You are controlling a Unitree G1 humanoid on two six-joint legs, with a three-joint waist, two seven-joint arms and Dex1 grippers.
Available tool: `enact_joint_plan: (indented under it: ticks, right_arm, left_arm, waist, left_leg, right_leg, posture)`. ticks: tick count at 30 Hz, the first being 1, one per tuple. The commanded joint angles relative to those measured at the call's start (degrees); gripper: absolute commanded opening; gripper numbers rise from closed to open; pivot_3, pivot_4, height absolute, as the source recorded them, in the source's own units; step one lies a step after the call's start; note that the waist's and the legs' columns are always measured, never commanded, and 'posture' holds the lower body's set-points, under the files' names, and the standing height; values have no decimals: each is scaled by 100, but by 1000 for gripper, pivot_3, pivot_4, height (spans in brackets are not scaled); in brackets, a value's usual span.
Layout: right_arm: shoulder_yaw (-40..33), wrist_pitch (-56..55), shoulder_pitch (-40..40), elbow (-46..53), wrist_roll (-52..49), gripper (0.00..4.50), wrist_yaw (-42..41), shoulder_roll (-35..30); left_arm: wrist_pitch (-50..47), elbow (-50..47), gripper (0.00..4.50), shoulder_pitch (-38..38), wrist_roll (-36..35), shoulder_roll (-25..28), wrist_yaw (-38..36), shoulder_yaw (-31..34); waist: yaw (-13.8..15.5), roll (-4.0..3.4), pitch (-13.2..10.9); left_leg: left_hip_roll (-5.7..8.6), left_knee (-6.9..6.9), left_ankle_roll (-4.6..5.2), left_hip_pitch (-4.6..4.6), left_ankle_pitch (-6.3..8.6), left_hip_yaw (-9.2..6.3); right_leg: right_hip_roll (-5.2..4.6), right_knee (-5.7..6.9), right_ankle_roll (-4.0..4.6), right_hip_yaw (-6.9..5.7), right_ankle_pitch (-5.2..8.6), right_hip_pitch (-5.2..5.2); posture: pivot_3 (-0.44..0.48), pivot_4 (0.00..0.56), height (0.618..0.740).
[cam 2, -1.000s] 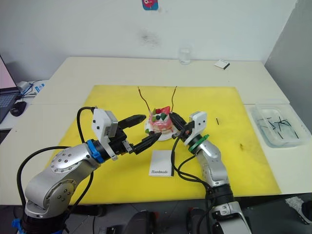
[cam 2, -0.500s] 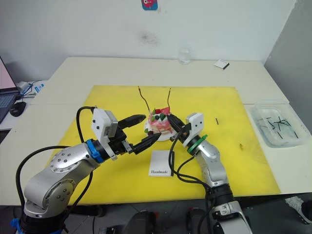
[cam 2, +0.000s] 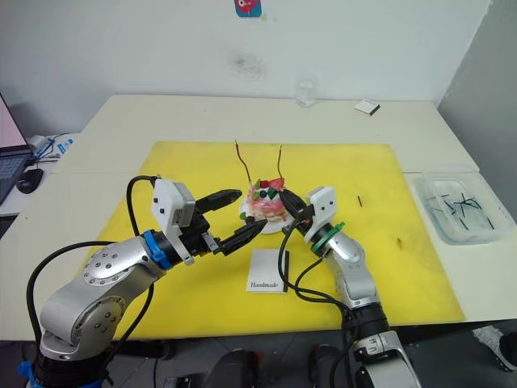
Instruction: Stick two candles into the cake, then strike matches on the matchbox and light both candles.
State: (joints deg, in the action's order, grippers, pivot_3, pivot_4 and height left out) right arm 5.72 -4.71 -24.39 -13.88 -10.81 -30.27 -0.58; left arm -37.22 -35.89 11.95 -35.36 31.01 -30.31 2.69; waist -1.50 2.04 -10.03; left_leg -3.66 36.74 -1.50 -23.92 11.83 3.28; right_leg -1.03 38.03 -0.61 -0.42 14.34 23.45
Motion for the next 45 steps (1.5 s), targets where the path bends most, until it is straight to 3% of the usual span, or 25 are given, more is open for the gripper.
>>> enact_joint_plan:
  ticks: [1,2,5,19,23,27,31,34,36,40,45]
  right_arm:
    - [28,38,-9,-5,-30,20,-50,-12]
    - [27,45,0,31,-41,20,-64,-18]
    - [6,102,8,171,-108,923,-92,-30]
    - [9,845,334,1317,-529,923,-476,-528]
    - [-83,1303,537,1904,-713,923,-697,-989]
    - [-120,1869,795,2540,-891,923,-1162,-1823]
    - [49,2212,966,3032,-845,30,-1825,-2827]
    - [459,2089,957,3068,-217,30,-2150,-3507]
    - [537,2213,879,3143,-251,30,-2199,-3606]
    - [629,2609,694,3362,-277,30,-2238,-3674]
    - [818,3065,705,3730,-248,30,-2304,-3788]
  left_arm:
    - [110,-100,4500,71,-13,-14,-22,41]
    - [115,-94,4500,75,-6,-16,-28,36]
    - [126,-82,4500,88,3,-16,-48,29]
    - [151,57,4500,174,3,70,-244,42]
    - [94,166,4500,194,-39,255,-493,109]
    - [-333,324,4500,-20,-515,778,-1045,365]
    - [-2238,888,4500,265,-2027,1405,-1058,794]
    - [-4329,1959,4500,953,-3353,1689,-746,918]
    - [-5310,2938,4500,1401,-3866,1733,-432,868]
    - [-5528,4172,4500,1786,-5066,2101,213,149]
    - [-5528,5131,4500,2167,-6453,2038,1458,-674]
  waist:
    - [0,0,0]
    - [0,0,0]
    - [0,0,0]
    - [1,-1,-1]
    - [4,-1,-1]
    - [5,-1,-1]
    - [5,0,-3]
    - [16,5,-9]
    - [10,6,-9]
    - [-31,9,-11]
    - [7,12,-12]
  left_leg:
    - [0,0,0,0,0,0]
    - [0,0,0,0,0,0]
    - [0,0,0,-1,0,-1]
    - [0,-9,0,-3,0,1]
    - [0,-9,0,-3,0,0]
    - [0,-14,-1,-5,0,4]
    - [0,-27,0,-3,0,3]
    - [4,-27,0,-2,0,-8]
    - [6,-27,0,1,0,-12]
    - [5,-31,0,1,0,-12]
    - [1,-49,-1,-5,0,-15]
  right_leg:
    - [0,0,0,0,0,0]
    - [0,0,0,0,0,0]
    - [-1,0,0,0,0,0]
    - [-2,-6,1,0,2,4]
    - [-2,-6,1,-2,2,5]
    - [-5,-9,5,-1,5,9]
    - [-5,-9,28,-6,20,15]
    - [0,-6,32,-19,23,16]
    - [2,-5,50,-23,33,15]
    - [6,-5,21,-16,19,16]
    - [-10,-5,8,-15,28,21]
  posture:
    - [0,150,740]
    - [0,150,740]
    - [0,150,740]
    - [0,150,740]
    - [0,150,740]
    - [0,150,740]
    - [0,150,740]
    - [0,150,740]
    - [0,150,740]
    - [0,150,740]
    - [0,150,740]
